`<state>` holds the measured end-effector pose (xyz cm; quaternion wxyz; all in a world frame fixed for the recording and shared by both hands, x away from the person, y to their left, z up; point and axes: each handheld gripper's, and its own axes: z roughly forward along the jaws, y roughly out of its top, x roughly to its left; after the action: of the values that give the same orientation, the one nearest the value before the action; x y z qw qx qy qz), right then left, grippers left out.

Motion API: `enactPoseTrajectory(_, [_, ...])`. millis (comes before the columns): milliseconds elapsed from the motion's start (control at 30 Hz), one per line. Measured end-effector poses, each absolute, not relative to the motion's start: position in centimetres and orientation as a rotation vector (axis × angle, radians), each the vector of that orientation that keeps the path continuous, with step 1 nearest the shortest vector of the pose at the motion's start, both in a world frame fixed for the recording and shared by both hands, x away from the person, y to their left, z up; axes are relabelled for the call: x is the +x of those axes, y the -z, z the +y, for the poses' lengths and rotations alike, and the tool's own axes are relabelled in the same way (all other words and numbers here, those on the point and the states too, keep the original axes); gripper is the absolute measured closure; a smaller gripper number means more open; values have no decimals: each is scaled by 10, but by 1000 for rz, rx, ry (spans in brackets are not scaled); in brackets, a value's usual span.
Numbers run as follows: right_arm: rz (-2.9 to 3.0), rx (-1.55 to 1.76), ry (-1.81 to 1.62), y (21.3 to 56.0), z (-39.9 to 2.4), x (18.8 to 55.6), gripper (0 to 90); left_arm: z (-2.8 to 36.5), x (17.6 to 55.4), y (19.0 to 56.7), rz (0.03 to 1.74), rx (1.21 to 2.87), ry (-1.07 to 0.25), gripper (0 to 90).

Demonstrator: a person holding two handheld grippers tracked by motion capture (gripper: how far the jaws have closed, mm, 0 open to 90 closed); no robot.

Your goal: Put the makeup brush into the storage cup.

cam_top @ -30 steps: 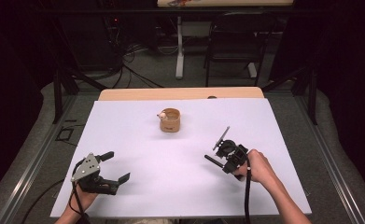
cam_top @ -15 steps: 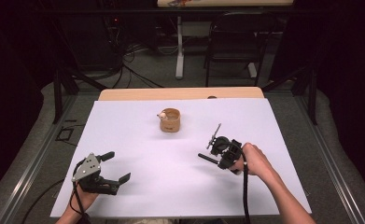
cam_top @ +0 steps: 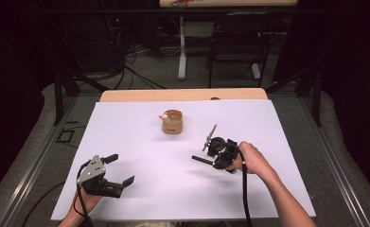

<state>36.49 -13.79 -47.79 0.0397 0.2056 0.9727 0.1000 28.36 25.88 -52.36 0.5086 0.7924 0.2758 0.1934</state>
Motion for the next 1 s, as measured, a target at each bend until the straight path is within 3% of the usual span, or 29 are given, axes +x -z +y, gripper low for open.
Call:
enactPoseTrajectory(767, [2979,375,-372,469,-99,374,771,252,289,525,665,1999,-396,10])
enactPoseTrajectory(1000, [2988,324,-356,473,-91,370,771,241,291,522,607,2130,-384,4])
